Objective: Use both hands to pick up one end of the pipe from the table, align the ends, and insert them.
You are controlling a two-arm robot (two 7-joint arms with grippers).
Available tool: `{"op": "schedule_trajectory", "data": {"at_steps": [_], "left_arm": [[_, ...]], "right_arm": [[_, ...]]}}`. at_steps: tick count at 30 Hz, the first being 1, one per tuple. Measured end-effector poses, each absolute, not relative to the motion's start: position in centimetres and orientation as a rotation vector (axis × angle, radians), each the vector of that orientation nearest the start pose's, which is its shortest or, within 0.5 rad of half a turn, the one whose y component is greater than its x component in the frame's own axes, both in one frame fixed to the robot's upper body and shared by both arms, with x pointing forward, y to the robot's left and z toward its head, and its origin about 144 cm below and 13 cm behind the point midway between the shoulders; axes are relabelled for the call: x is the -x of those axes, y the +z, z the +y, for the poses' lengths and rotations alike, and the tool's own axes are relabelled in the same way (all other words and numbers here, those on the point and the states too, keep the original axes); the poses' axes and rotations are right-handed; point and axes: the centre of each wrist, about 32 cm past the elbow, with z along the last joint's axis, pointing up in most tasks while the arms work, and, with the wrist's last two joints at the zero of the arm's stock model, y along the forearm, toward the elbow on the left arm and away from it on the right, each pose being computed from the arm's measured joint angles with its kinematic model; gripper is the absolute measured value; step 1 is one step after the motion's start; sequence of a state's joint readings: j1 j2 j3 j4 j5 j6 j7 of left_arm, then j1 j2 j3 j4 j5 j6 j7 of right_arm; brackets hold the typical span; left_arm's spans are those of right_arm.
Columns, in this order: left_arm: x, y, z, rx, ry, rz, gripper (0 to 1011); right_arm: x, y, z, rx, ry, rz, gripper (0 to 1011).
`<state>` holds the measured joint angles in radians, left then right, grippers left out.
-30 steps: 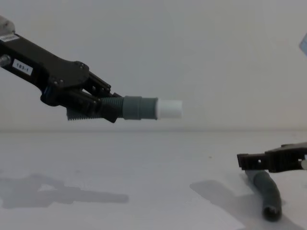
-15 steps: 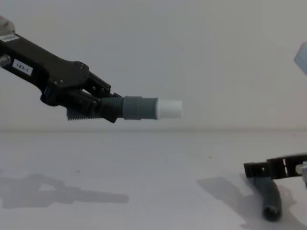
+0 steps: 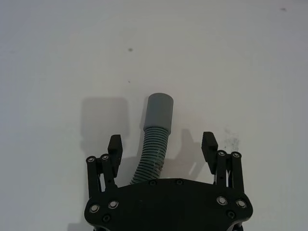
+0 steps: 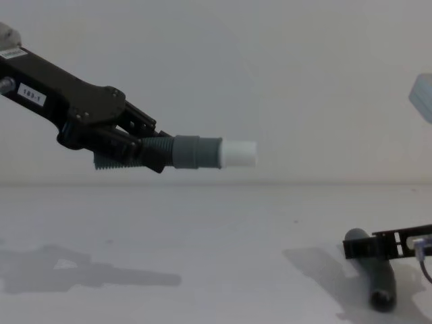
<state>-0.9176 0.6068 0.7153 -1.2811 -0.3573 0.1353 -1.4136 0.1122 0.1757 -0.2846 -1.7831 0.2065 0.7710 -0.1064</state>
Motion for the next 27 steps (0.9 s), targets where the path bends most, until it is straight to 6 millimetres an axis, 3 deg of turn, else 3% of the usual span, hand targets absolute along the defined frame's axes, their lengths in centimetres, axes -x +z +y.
{"op": "schedule_trajectory", "data": {"at_steps": [13, 20, 27], "left_arm": [[-62.21, 136.23, 28.2, -0.523, -0.107, -0.222, 300], [-62.21, 136.23, 28.2, -0.523, -0.107, -0.222, 300], [-62.21, 136.23, 28.2, -0.523, -0.107, -0.222, 300]], "right_arm": [[-46.84, 122.48, -17.42, 0.48, -1.347, 0.33, 1001], [-46.91, 122.4, -17.3, 0.486, -1.348, 0.336, 857], [-46.64, 122.22, -17.26, 0.494, -1.331, 0.345, 623]]}}
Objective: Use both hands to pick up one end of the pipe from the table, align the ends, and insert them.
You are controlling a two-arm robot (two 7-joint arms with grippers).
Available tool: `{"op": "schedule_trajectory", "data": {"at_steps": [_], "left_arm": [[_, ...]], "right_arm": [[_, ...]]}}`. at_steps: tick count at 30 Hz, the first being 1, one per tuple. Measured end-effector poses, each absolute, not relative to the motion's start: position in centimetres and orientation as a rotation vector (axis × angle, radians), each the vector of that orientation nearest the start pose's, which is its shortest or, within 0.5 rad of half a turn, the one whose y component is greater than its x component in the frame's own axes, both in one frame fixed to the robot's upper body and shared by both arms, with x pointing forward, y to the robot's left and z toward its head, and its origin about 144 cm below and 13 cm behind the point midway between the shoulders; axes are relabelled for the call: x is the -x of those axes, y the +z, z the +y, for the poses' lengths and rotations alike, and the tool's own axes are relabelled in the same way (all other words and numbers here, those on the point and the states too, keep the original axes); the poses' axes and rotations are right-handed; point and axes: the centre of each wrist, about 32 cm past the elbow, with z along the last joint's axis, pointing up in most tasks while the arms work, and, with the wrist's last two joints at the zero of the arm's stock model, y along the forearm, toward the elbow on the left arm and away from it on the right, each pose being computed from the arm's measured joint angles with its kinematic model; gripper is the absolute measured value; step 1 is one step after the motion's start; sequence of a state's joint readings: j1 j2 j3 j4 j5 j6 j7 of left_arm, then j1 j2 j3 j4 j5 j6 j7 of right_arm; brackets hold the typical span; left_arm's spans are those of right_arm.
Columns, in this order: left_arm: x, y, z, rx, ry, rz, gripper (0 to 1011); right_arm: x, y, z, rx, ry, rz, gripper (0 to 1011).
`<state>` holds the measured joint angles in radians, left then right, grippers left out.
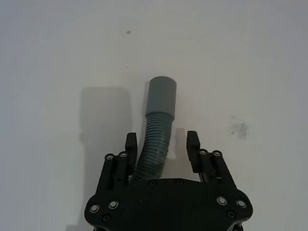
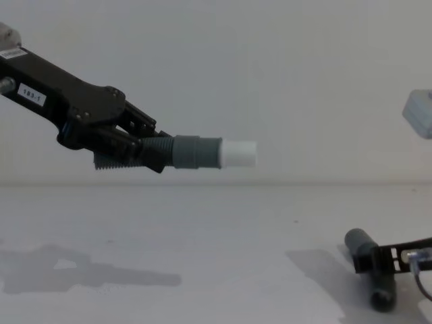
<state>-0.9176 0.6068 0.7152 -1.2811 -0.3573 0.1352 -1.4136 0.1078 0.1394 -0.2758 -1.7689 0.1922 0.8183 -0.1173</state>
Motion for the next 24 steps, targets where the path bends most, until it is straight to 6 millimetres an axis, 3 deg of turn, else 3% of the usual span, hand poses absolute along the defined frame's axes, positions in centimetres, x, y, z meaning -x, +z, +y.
{"op": "schedule_trajectory", "data": {"at_steps": [3, 4, 8, 11, 16, 24], "left_arm": [[-62.21, 136.23, 28.2, -0.523, -0.107, -0.222, 300], [-62.21, 136.23, 28.2, -0.523, -0.107, -0.222, 300], [-62.21, 136.23, 28.2, -0.523, -0.107, -0.222, 300], [-62.21, 136.23, 28.2, -0.523, -0.107, -0.222, 300], [-62.21, 136.23, 28.2, -0.523, -0.107, -0.222, 300], [-62.21, 136.22, 28.2, -0.523, -0.107, -0.222, 300]], "right_arm": [[-46.48, 122.18, -17.23, 0.495, -1.322, 0.348, 550], [-46.41, 122.15, -17.21, 0.496, -1.318, 0.351, 478], [-46.23, 122.13, -17.14, 0.497, -1.311, 0.359, 401], [-46.08, 122.15, -17.02, 0.494, -1.306, 0.366, 267], [-45.91, 122.11, -16.94, 0.485, -1.298, 0.367, 204], [-45.77, 121.87, -17.25, 0.444, -1.264, 0.309, 194]]}}
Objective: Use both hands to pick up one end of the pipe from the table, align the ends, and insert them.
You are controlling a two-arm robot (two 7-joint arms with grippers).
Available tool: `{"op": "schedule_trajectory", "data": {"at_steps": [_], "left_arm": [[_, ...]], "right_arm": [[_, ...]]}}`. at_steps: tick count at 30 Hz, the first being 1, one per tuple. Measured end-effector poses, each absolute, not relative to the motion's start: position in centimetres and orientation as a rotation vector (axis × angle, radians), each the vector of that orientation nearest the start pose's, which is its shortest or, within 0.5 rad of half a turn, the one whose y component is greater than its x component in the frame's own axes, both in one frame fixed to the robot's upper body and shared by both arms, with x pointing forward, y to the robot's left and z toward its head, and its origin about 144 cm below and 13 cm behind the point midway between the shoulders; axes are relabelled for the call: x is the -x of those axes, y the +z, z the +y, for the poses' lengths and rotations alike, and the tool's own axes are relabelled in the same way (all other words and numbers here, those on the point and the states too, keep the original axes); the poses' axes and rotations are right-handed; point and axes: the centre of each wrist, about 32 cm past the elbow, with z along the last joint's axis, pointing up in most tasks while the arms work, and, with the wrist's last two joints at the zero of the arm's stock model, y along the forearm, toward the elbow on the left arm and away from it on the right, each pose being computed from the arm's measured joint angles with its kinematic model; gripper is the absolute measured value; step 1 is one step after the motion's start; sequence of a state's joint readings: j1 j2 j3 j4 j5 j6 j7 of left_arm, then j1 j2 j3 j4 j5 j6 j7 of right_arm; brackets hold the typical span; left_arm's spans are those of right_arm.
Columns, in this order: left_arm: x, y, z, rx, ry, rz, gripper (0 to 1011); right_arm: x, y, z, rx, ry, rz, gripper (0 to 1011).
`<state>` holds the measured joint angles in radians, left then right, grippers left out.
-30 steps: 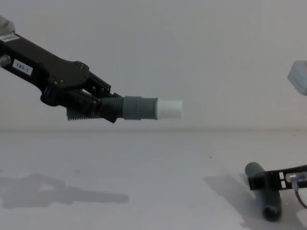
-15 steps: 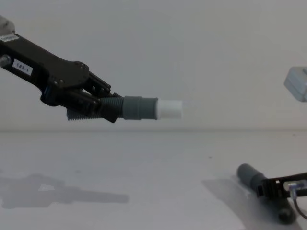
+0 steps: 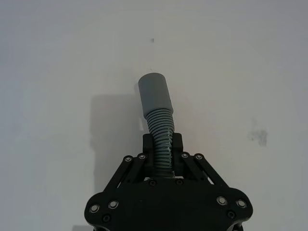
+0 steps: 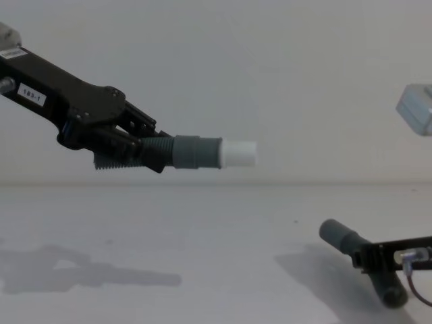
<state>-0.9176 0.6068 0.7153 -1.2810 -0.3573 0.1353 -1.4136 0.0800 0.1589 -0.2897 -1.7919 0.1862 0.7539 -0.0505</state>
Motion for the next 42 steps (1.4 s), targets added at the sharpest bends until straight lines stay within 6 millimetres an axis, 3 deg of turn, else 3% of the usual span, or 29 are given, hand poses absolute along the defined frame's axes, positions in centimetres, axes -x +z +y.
{"op": "schedule_trajectory", "data": {"at_steps": [19, 42], "left_arm": [[-62.2, 136.2, 28.2, -0.523, -0.107, -0.222, 300], [-62.2, 136.2, 28.2, -0.523, -0.107, -0.222, 300]], "right_arm": [[-46.0, 120.9, -19.9, 0.326, -1.109, 0.044, 192], [-47.9, 120.3, -26.3, 0.201, -0.782, -0.333, 192]]}}
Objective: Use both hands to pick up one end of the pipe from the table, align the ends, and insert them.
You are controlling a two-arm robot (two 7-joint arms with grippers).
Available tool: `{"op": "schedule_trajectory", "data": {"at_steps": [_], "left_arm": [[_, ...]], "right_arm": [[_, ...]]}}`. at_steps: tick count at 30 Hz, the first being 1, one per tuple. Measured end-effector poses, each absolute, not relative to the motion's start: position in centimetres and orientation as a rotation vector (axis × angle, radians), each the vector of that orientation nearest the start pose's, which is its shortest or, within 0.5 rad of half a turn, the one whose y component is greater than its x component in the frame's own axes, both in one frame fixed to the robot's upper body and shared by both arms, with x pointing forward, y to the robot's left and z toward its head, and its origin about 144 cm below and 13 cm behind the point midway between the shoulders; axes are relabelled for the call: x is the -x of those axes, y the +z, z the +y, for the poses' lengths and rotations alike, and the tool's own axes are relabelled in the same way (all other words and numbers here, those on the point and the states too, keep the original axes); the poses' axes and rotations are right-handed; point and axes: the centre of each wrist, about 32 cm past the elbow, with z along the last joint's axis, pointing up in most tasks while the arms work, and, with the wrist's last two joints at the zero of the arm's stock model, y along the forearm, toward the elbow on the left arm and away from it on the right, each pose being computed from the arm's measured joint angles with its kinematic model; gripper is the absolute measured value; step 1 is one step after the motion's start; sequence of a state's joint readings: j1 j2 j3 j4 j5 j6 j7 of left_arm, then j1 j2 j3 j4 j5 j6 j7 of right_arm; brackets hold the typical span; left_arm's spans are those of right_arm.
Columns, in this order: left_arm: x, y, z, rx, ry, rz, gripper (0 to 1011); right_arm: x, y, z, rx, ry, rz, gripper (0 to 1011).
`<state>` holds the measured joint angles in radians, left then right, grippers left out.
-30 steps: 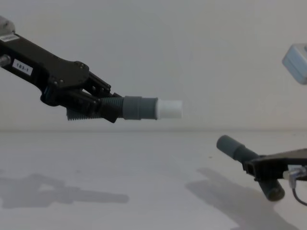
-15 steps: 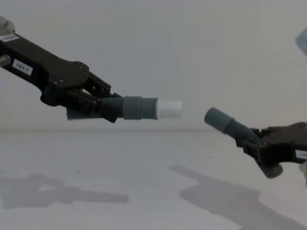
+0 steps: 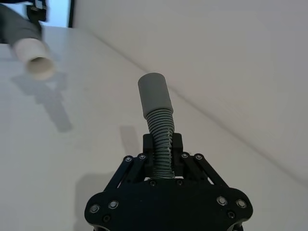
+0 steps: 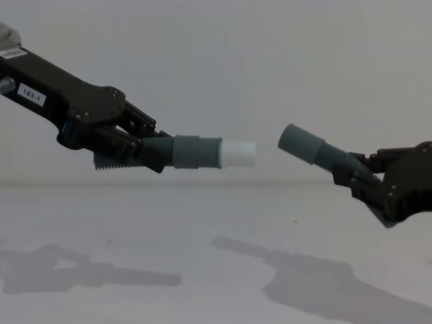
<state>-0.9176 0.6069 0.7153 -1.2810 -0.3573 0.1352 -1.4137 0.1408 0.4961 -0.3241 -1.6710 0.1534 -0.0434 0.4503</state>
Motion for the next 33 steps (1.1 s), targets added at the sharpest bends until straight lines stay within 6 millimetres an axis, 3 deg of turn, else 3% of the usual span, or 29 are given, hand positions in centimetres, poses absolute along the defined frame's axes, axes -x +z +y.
{"op": "schedule_trajectory", "data": {"at_steps": [23, 33], "left_arm": [[-62.2, 136.2, 28.2, -0.523, -0.107, -0.222, 300], [-62.2, 136.2, 28.2, -0.523, -0.107, -0.222, 300]], "right_arm": [[-51.0, 121.7, -33.4, 0.131, -0.397, -0.603, 192], [-52.3, 122.4, -35.6, 0.11, -0.242, -0.694, 192]]}}
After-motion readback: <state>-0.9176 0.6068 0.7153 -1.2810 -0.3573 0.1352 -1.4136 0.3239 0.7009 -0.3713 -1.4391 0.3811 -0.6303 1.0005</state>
